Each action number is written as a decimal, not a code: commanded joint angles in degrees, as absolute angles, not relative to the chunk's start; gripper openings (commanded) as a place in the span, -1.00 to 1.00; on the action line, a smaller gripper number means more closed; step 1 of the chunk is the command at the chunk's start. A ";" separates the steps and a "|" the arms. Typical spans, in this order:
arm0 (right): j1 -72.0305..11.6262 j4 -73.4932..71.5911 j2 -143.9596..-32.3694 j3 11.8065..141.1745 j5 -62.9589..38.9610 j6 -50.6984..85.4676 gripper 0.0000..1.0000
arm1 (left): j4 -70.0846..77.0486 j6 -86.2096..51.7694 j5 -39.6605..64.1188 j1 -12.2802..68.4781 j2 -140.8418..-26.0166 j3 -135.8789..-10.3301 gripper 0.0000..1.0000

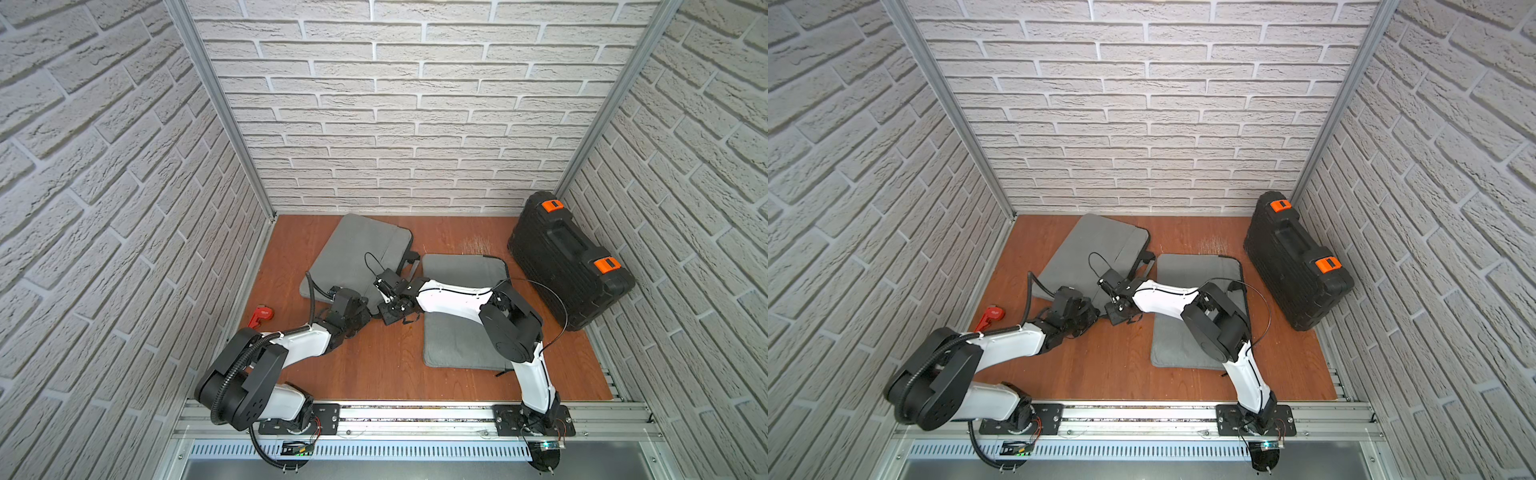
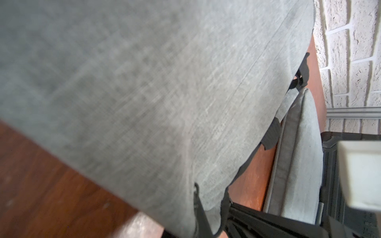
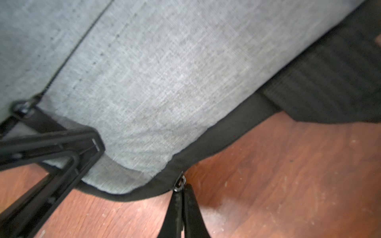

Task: Open the zippered laptop bag and take out the laptop
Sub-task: Adjust the zippered laptop bag at the center of the board.

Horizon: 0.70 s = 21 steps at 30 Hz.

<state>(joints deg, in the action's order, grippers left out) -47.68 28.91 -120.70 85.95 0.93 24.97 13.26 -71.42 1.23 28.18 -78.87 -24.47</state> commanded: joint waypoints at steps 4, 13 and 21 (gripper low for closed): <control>-43.82 31.99 -121.14 86.24 8.17 24.45 -0.89 | 2.69 -68.60 -2.54 24.81 -75.66 -21.54 -1.00; -43.12 31.73 -121.85 87.28 8.72 24.21 -0.89 | -2.52 -64.81 -2.33 23.91 -73.34 -22.46 -1.00; -42.80 32.30 -122.18 87.91 10.82 23.82 -0.89 | -4.46 -63.32 -1.61 22.90 -72.92 -21.89 -1.00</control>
